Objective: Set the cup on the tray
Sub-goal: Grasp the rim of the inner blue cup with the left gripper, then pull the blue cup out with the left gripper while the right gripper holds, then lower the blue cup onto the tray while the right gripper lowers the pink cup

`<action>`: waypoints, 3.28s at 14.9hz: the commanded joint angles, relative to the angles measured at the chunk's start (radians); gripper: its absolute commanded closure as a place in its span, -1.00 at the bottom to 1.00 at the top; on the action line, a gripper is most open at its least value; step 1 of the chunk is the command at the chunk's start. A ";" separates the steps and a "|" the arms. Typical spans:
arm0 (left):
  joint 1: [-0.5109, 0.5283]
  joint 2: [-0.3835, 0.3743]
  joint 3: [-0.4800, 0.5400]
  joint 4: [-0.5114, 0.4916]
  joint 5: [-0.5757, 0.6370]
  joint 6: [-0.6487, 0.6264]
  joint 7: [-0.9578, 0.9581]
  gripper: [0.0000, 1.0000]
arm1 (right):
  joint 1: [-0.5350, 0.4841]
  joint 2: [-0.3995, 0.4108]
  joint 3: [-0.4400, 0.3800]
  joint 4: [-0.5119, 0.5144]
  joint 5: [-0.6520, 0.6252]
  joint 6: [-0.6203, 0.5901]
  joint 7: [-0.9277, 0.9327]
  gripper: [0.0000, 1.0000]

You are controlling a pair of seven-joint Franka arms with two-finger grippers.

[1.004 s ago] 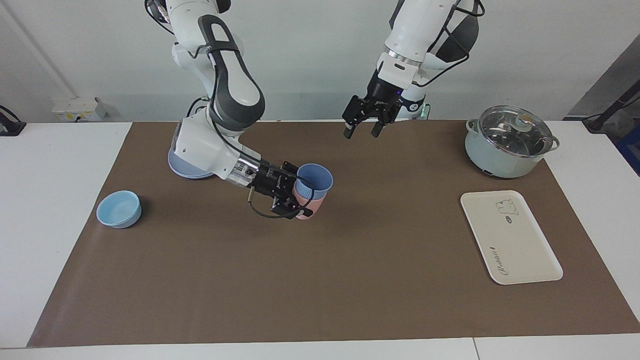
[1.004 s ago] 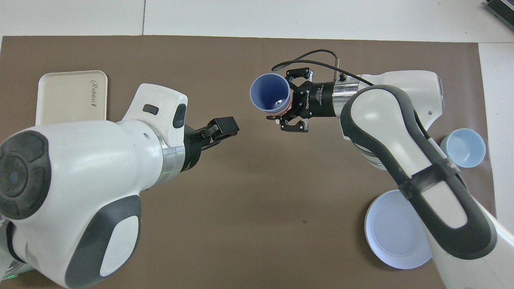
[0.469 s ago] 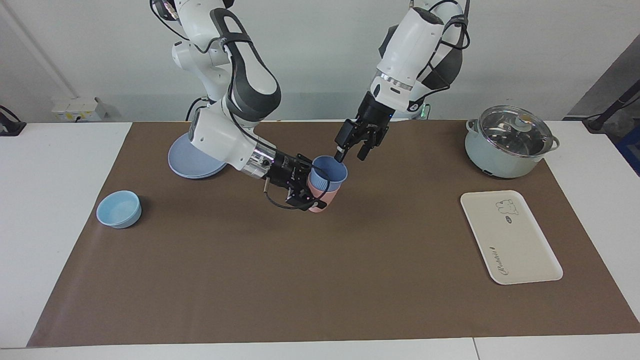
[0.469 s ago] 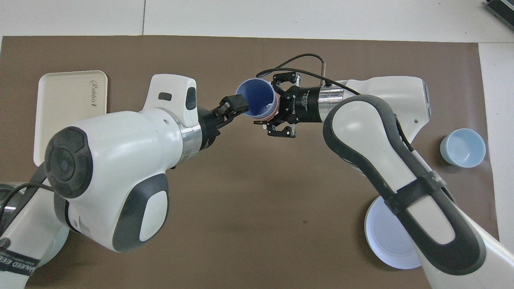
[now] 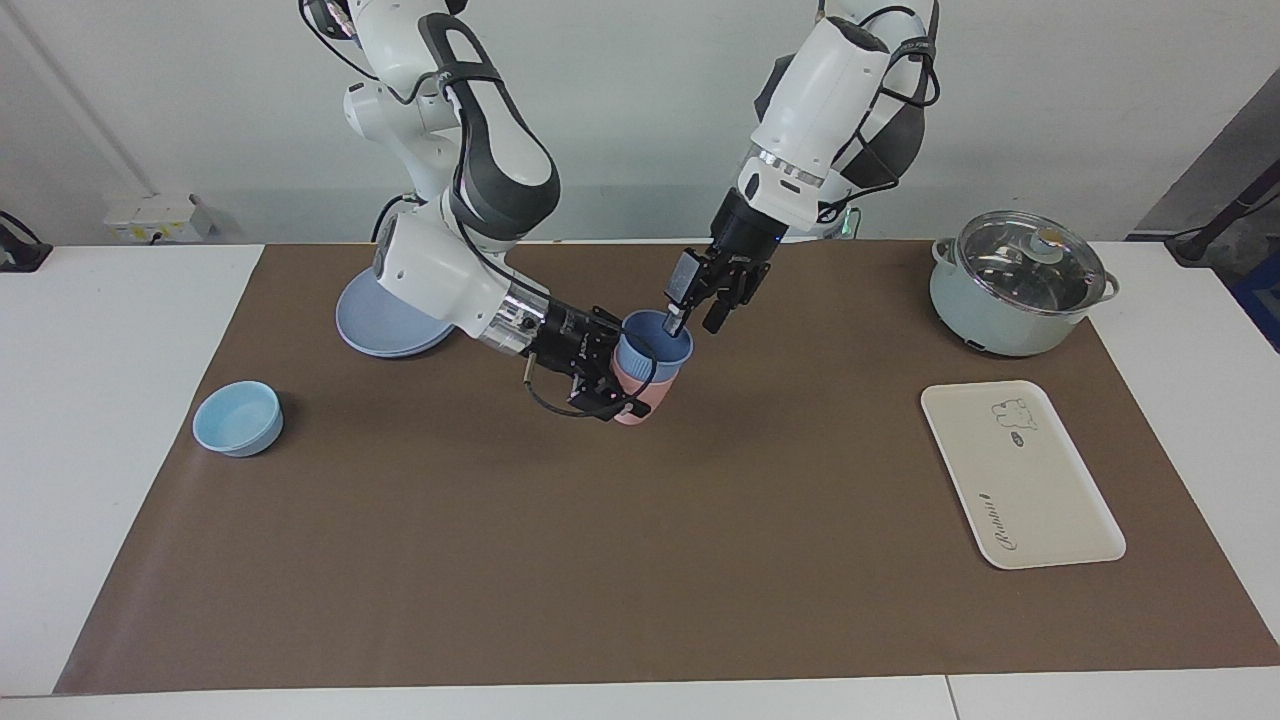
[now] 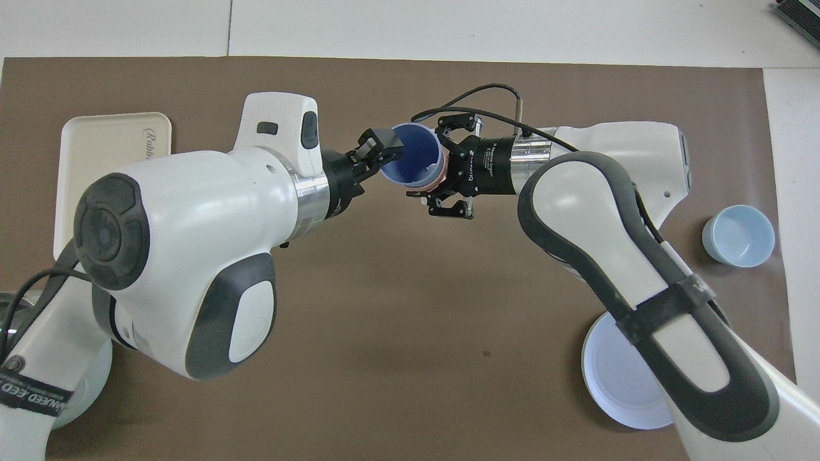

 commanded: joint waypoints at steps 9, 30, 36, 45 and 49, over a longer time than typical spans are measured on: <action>-0.057 0.072 0.015 0.087 0.092 -0.065 -0.021 0.95 | -0.001 -0.030 0.003 -0.034 0.025 0.021 0.002 1.00; 0.039 -0.025 0.029 0.307 0.154 -0.552 -0.045 1.00 | -0.049 -0.035 0.001 -0.061 0.031 0.076 0.008 1.00; 0.324 -0.135 0.034 0.057 0.134 -0.521 0.353 1.00 | -0.263 -0.020 0.000 -0.041 0.071 -0.121 0.005 1.00; 0.638 -0.008 0.041 -0.100 0.101 -0.331 1.139 1.00 | -0.536 0.140 0.000 -0.010 0.063 -0.330 -0.236 1.00; 0.681 0.049 0.040 -0.209 0.103 -0.141 1.253 1.00 | -0.576 0.187 -0.004 -0.024 0.054 -0.342 -0.374 1.00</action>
